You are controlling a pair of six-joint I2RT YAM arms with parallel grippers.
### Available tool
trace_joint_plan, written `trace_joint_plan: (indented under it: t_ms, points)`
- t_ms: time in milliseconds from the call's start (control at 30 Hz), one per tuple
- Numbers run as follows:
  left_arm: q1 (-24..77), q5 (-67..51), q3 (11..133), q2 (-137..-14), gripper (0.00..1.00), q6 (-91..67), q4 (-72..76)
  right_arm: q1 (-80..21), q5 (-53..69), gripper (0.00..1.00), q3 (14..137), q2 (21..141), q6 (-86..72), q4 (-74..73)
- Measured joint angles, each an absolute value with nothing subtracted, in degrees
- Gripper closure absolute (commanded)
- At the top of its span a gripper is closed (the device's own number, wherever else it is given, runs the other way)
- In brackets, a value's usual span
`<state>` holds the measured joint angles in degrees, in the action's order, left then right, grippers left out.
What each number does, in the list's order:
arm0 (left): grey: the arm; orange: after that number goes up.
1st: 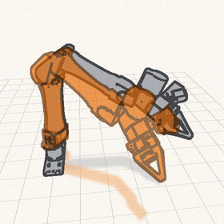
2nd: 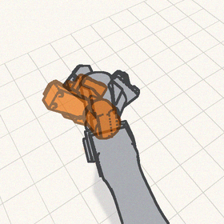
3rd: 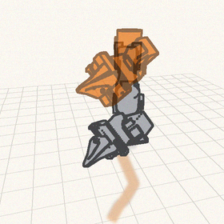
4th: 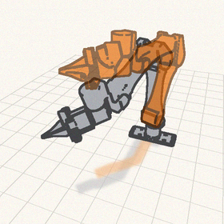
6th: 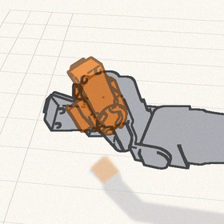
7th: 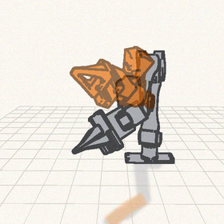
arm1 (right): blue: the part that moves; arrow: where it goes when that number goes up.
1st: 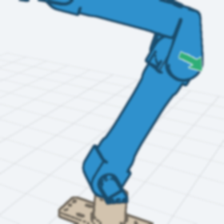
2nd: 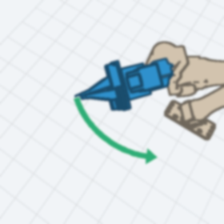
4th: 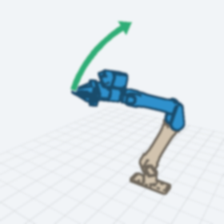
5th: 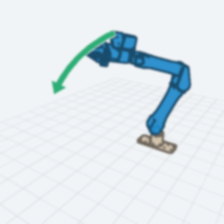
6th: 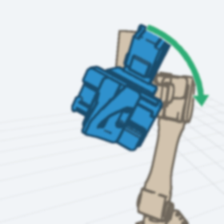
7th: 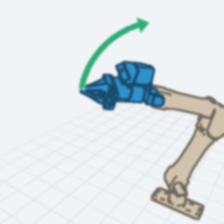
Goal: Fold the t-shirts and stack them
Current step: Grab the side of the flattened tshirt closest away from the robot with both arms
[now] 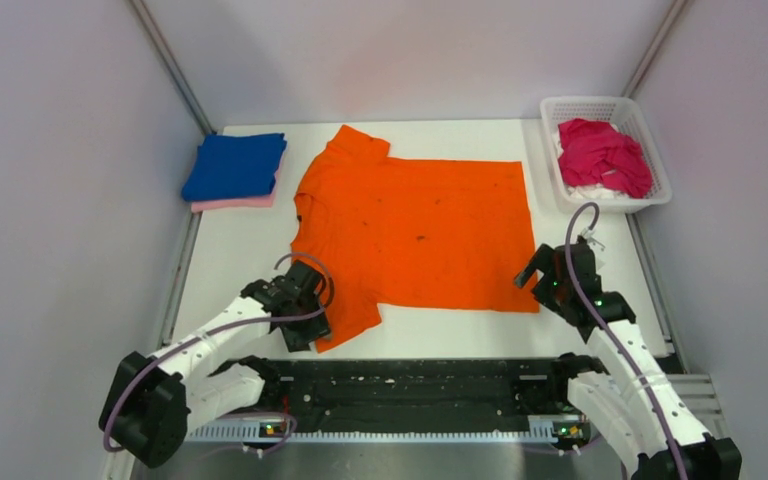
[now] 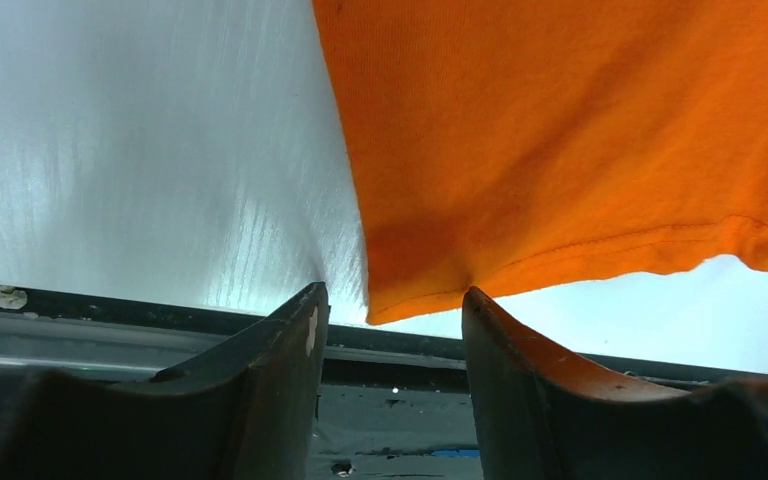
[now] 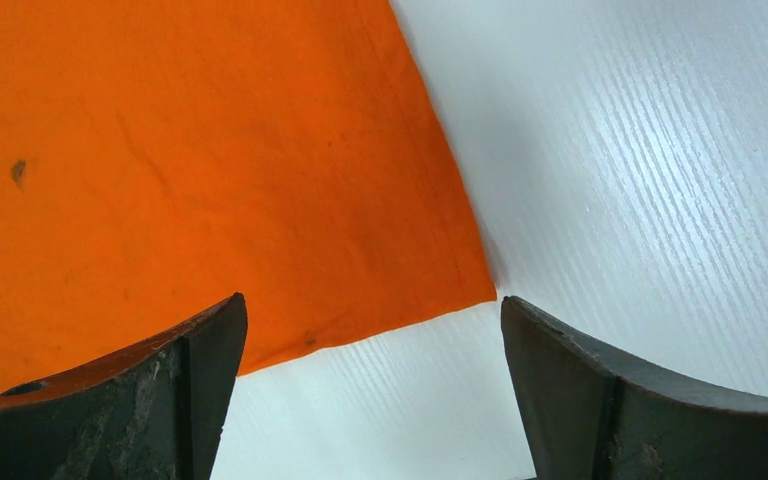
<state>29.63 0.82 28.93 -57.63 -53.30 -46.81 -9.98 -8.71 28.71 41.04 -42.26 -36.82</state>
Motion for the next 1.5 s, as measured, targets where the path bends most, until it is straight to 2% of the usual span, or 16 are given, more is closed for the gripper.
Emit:
trace_joint_plan:
  t_ms: [200,300,333,433,533,833,1000,1100,1267,1500]
  points:
    - [30.7,0.6,29.2,-61.8,0.57,-52.6,-46.1,-10.0,-10.2,0.05,28.5,41.0,-42.6,-36.2]
    - [31.1,-0.3,29.8,-63.4,0.69,-52.4,-45.5,-10.0,-11.0,0.06,28.5,41.1,-42.7,-36.1]
    - [31.2,-0.9,29.9,-63.9,0.73,-52.3,-44.9,-10.0,-11.3,0.07,28.5,41.1,-42.7,-36.0]
    - [31.4,-2.0,29.9,-64.6,1.0,-52.5,-43.7,-10.0,-12.1,0.12,28.5,41.8,-42.7,-36.0]
    - [31.5,-3.1,29.9,-65.1,1.0,-52.0,-42.2,-10.0,-12.6,0.17,27.7,43.1,-43.1,-35.5]
    - [31.6,-4.0,31.9,-65.3,1.0,-48.7,-41.7,-10.0,-12.5,0.51,24.4,51.3,-44.7,-31.9]
    - [31.6,-4.8,32.5,-65.3,1.0,-48.0,-42.4,-10.0,-12.9,0.63,23.4,55.0,-45.6,-28.9]
    - [31.6,-5.4,32.5,-65.3,1.0,-48.1,-43.1,-10.0,-13.1,0.81,23.3,55.9,-46.1,-27.1]
    - [31.6,-6.8,32.5,-64.8,1.0,-48.3,-44.3,-10.0,-13.5,1.0,22.9,56.2,-47.0,-25.9]
    - [31.6,-10.9,28.9,-56.5,1.0,-51.4,-46.3,-10.0,-13.5,1.0,22.2,50.8,-47.4,-31.1]
